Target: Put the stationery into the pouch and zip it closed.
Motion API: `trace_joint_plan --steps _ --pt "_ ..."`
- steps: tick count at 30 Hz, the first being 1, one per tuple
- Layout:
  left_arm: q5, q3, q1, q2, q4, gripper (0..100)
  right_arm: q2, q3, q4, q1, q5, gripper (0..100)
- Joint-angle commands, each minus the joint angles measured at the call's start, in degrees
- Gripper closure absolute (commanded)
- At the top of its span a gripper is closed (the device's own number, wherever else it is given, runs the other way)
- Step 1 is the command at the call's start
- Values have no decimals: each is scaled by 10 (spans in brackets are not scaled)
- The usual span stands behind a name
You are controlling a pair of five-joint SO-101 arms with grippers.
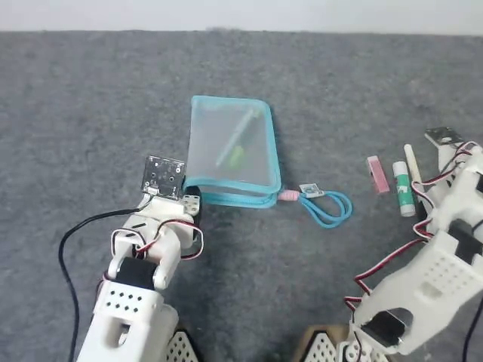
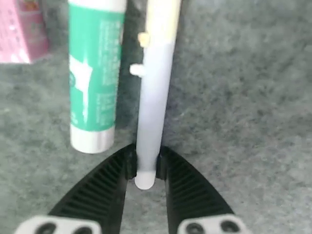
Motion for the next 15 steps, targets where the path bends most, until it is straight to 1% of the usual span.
trace_joint_plan --steps 1,5,8,11,15 --pt "6 -7 -4 -10 -20 989 -97 -9 42 -11 -25 991" --pt "6 -8 -4 -10 -22 989 -183 -8 105 -33 -25 991" --pt "6 -8 -4 -10 -22 989 -250 17 127 -67 -25 991" --pt "6 -8 -4 -10 -22 989 -336 84 129 -114 -25 991" --pt "6 -8 -4 -10 -22 989 -489 187 129 -170 -27 991"
